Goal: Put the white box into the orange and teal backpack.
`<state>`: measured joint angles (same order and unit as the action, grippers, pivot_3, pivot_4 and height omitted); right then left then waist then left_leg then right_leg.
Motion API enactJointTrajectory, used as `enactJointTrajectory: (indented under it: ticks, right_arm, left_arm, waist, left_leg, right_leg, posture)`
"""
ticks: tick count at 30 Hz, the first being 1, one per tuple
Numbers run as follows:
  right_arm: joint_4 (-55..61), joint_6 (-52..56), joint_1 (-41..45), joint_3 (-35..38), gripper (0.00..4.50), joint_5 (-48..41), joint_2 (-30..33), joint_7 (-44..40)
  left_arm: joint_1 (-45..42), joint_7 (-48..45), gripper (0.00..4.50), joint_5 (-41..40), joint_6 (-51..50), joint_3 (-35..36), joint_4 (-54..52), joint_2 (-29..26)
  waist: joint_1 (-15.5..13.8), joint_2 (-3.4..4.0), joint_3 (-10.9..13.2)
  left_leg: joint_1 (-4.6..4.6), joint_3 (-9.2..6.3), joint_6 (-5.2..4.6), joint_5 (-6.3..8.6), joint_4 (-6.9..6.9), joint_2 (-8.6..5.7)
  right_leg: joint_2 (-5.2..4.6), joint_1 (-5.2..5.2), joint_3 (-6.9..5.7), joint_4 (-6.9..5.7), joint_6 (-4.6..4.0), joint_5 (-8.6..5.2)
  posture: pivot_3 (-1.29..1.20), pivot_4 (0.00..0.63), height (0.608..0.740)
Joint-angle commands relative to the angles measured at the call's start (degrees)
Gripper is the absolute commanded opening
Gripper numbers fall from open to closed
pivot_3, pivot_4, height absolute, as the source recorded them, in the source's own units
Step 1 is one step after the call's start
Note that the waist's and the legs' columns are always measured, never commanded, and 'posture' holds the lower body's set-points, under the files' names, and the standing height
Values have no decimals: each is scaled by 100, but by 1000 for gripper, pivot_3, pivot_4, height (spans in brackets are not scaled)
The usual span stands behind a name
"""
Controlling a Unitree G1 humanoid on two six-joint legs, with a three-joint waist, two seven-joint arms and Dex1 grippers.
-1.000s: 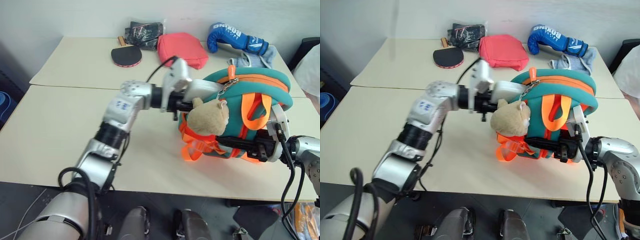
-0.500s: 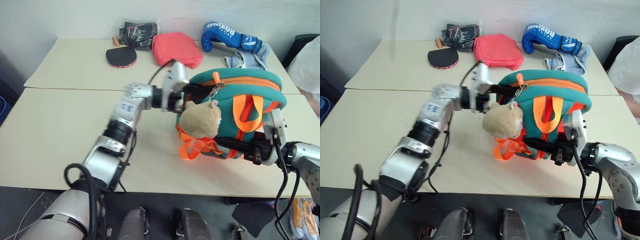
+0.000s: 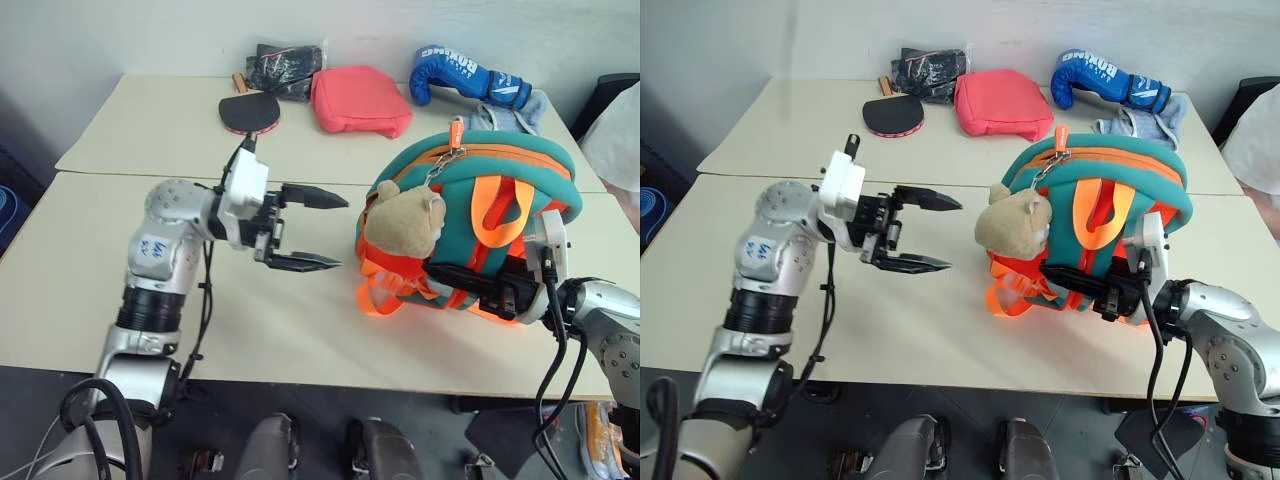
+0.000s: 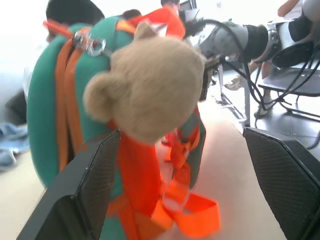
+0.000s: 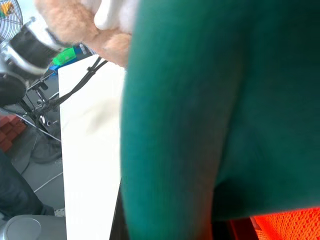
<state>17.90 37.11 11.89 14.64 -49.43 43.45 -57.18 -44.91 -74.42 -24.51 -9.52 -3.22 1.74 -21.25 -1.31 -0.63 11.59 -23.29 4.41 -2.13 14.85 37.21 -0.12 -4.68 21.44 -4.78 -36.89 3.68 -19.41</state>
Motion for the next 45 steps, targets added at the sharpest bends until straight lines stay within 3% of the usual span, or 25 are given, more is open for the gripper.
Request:
enactJointTrajectory:
  ticks: [1,5,8,15,20,23,29,32,38,41,45]
  right_arm:
    - [86,-18,104,3,0,-124,-32,-111]
    - [92,38,126,-2,0,-160,-18,-129]
    - [120,65,119,2,0,-156,-24,-83]
    - [279,-28,-85,133,0,-163,-167,151]
    - [405,-52,-247,466,0,-406,-427,537]
    - [485,-51,-363,566,0,-475,-462,654]
    - [634,-87,-599,647,0,-528,-486,767]
    - [708,-127,-767,686,0,-535,-493,791]
    - [635,-534,-883,520,0,-120,-553,791]
    - [471,-944,-856,441,0,289,-637,754]
    - [284,-1951,-1114,244,1305,1238,-393,133]
  left_arm:
    - [49,386,4130,420,750,-288,-253,256]
    - [-42,1001,4130,703,1259,-416,-51,786]
    - [-194,1463,3554,1166,1860,-488,423,997]
    - [-293,1949,1415,1038,1730,-109,786,818]
    - [-371,2321,315,340,805,731,975,298]
    - [-532,2640,315,305,304,984,1522,57]
    - [-708,3014,315,585,-535,786,2458,-8]
    - [-415,2363,315,919,-855,84,2690,-77]
    - [32,2293,315,1405,-280,-447,3205,210]
    - [258,2199,315,1296,17,-336,2988,177]
    - [698,1695,1556,906,-123,-43,1937,-318]
  waist:
    - [-2,0,0]
    - [-3,0,0]
    - [-9,0,0]
    - [-9,-1,0]
    - [17,-1,0]
    - [4,-1,0]
    - [-2,-1,0]
    - [-2,-1,-1]
    - [-1,-2,-3]
    - [-2,-2,-6]
    - [19,-2,-5]
  left_leg:
    - [0,0,0,0,0,0]
    - [1,1,0,-1,-2,1]
    - [2,1,0,-1,-1,1]
    - [1,1,-2,-1,-1,0]
    - [2,1,2,-4,-4,3]
    - [2,0,3,-4,-2,3]
    - [2,1,1,-3,-3,1]
    - [2,1,2,-3,-5,1]
    - [5,3,4,-3,-7,1]
    - [8,3,4,-3,-8,1]
    - [7,3,5,-1,-13,1]
  right_leg:
    - [1,0,0,-2,0,0]
    - [4,1,-1,-2,0,0]
    - [4,0,-2,-3,1,0]
    - [4,0,-3,-2,2,1]
    - [5,2,-3,-4,2,1]
    - [5,3,-4,-6,2,1]
    - [5,2,-4,-4,2,1]
    - [5,2,-4,-6,2,1]
    - [5,4,-1,-7,2,1]
    - [4,2,0,-7,2,1]
    - [3,5,1,-5,2,1]
  posture:
    - [0,150,740]
    - [0,150,740]
    - [0,150,740]
    - [0,150,740]
    - [0,150,740]
    - [0,150,740]
    - [0,150,740]
    - [0,150,740]
    - [0,150,740]
    - [0,150,740]
    - [0,150,740]
